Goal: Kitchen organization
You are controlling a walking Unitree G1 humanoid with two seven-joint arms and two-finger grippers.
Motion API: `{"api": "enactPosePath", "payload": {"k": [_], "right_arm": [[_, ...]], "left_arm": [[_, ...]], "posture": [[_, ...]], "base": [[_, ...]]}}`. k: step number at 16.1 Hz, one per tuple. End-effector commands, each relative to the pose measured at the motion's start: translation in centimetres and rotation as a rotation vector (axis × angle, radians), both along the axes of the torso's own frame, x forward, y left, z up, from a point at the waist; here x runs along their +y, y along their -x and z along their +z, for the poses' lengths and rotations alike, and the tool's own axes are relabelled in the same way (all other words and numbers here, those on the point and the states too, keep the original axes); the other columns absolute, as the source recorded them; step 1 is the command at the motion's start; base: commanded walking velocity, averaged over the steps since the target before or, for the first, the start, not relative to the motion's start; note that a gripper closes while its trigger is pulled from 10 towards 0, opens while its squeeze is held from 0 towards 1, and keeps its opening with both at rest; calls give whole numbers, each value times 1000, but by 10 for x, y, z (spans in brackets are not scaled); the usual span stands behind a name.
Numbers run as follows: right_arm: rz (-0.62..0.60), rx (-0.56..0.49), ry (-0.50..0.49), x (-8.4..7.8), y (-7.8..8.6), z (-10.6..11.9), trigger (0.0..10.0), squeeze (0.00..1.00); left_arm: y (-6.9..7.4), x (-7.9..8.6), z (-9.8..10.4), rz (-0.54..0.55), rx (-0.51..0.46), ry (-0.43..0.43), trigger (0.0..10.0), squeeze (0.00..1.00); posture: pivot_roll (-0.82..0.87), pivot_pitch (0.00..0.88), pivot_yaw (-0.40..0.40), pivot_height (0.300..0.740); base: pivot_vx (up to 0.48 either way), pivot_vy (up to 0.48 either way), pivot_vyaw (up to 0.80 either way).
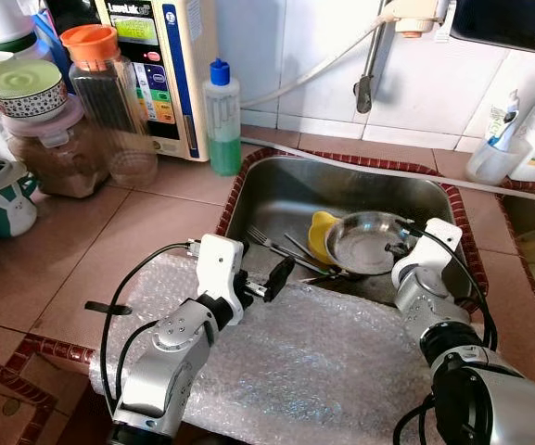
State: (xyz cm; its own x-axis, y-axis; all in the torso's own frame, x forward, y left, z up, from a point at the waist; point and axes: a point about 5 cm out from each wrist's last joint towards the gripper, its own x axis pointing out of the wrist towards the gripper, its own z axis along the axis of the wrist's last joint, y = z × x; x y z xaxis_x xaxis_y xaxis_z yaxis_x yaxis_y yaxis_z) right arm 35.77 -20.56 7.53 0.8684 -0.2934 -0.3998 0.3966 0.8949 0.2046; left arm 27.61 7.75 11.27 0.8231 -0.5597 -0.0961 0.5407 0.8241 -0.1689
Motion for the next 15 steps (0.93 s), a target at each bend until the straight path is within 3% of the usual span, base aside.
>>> {"api": "enactPosePath", "payload": {"k": [1, 7, 8, 9, 10, 11, 13, 15], "right_arm": [[-3, 5, -16, 1, -1, 0, 10000, 1000], [-17, 30, -32, 0, 3, -6, 10000, 1000], [-32, 8, -49, -2, 2, -4, 10000, 1000], [-16, -35, -36, -1, -1, 3, 10000, 1000], [3, -67, -18, -1, -4, 8, 10000, 1000], [60, -129, 31, 5, -8, 19, 10000, 1000], [126, -207, 110, 9, -7, 31, 10000, 1000], [215, -320, 274, 14, -2, 49, 10000, 1000]], "left_arm": [[-1, -2, -1, -8, 9, -30, 10000, 1000], [-5, 1, -4, 35, 24, -109, 10000, 1000], [-9, 5, -9, 92, 51, -203, 10000, 1000], [-9, 5, -8, 85, 46, -196, 10000, 63], [-9, 4, -6, 70, 42, -179, 10000, 63], [-12, 6, -4, 117, 52, -169, 10000, 0], [-15, 6, 1, 138, 66, -131, 10000, 0], [-19, 8, 10, 150, 30, -120, 10000, 0]], "posture": [[81, 63, 30, 740], [82, 60, 30, 740], [83, 59, 27, 740], [84, 59, 26, 740], [83, 60, 26, 740], [77, 61, 27, 740], [62, 64, 29, 740], [52, 65, 31, 740]], "base": [[0, 0, 0], [0, 0, 0], [0, 0, 0], [0, 0, 0], [0, 0, 0], [0, 0, 0], [0, 0, 0], [0, 0, 0]]}}
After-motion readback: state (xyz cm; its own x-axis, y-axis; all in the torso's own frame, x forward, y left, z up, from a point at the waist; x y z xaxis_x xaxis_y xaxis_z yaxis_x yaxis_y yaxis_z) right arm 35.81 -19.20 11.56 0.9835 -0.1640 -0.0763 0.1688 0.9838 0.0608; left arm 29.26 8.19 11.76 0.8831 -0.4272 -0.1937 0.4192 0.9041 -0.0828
